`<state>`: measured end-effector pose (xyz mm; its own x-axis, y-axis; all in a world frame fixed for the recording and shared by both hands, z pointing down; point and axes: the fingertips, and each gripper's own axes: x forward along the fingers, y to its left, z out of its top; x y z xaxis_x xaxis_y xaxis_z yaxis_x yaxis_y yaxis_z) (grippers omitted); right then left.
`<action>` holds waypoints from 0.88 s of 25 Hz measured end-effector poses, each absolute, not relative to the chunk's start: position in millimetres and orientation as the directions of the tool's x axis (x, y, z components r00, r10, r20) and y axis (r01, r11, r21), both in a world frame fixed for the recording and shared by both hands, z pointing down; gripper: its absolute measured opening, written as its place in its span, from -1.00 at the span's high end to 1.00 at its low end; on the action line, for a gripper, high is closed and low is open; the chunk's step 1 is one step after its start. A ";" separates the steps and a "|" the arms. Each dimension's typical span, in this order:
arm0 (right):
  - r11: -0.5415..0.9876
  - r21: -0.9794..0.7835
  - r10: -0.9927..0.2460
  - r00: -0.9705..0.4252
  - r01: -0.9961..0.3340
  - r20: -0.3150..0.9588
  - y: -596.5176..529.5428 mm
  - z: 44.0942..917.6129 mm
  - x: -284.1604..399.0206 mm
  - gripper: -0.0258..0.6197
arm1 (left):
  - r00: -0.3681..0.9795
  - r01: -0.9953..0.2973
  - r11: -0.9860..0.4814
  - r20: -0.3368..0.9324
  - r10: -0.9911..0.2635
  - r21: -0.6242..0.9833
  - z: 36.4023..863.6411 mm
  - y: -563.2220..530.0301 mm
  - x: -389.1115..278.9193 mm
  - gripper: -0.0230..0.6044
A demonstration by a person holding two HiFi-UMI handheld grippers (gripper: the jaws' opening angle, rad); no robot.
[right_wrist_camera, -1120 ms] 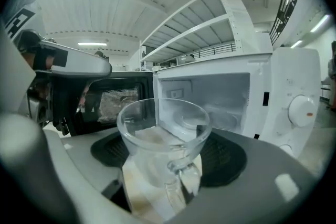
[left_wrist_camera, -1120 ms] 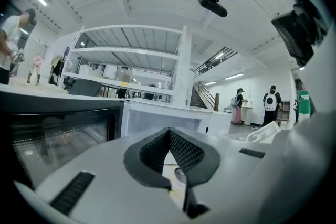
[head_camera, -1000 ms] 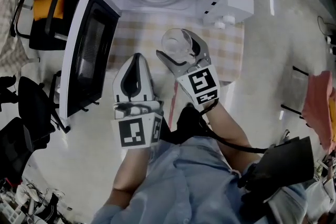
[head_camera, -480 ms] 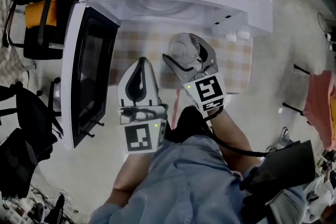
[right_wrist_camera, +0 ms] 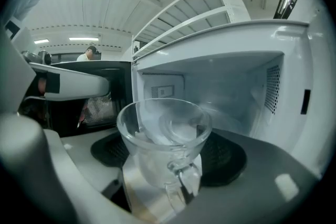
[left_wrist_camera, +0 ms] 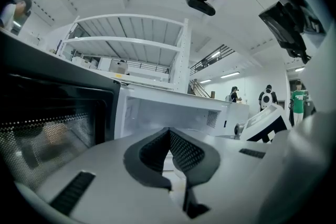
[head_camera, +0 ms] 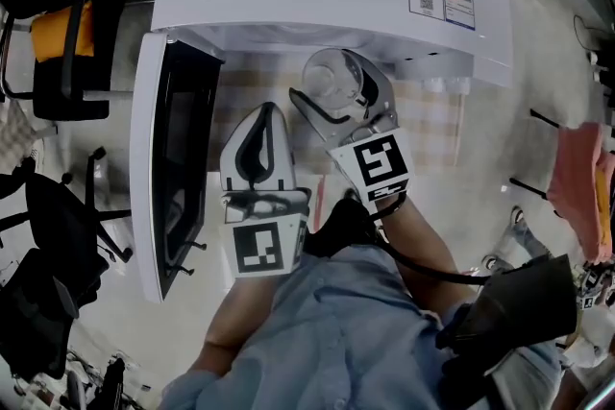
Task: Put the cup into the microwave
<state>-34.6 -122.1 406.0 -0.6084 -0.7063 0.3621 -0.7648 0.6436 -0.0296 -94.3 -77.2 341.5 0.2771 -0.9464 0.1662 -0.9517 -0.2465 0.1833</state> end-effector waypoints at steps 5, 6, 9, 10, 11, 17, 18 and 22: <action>0.639 -0.022 -0.710 -0.600 -0.769 0.370 -138.0 399.8 -41.6 -0.24 | 0.285 -0.948 -0.249 0.180 -0.942 0.198 340.6 -87.7 -99.4 0.91; 0.637 -0.022 -0.710 -0.597 -0.771 0.373 -141.4 399.3 -42.6 -0.24 | 0.288 -0.947 -0.251 0.182 -0.940 0.202 339.9 -89.7 -99.7 0.91; 0.629 -0.020 -0.713 -0.586 -0.777 0.384 -152.2 399.0 -44.2 -0.25 | 0.300 -0.943 -0.259 0.195 -0.934 0.209 338.6 -96.3 -101.1 0.91; 0.626 -0.018 -0.714 -0.582 -0.780 0.388 -156.2 399.0 -44.8 -0.24 | 0.302 -0.942 -0.260 0.200 -0.932 0.210 338.6 -98.8 -102.2 0.91; 0.623 -0.016 -0.716 -0.578 -0.782 0.391 -160.5 399.0 -45.5 -0.24 | 0.304 -0.942 -0.261 0.206 -0.930 0.212 338.6 -101.7 -103.7 0.91; 0.610 -0.010 -0.723 -0.561 -0.792 0.403 -184.4 403.0 -52.0 -0.25 | 0.306 -0.939 -0.254 0.223 -0.926 0.234 342.1 -120.1 -112.1 0.91; 0.609 -0.009 -0.723 -0.560 -0.793 0.403 -187.8 404.6 -52.9 -0.25 | 0.304 -0.939 -0.250 0.226 -0.925 0.237 343.7 -122.4 -113.4 0.91; 0.606 -0.004 -0.727 -0.555 -0.796 0.404 -197.7 411.8 -54.5 -0.25 | 0.302 -0.939 -0.246 0.232 -0.925 0.241 348.3 -128.0 -116.0 0.91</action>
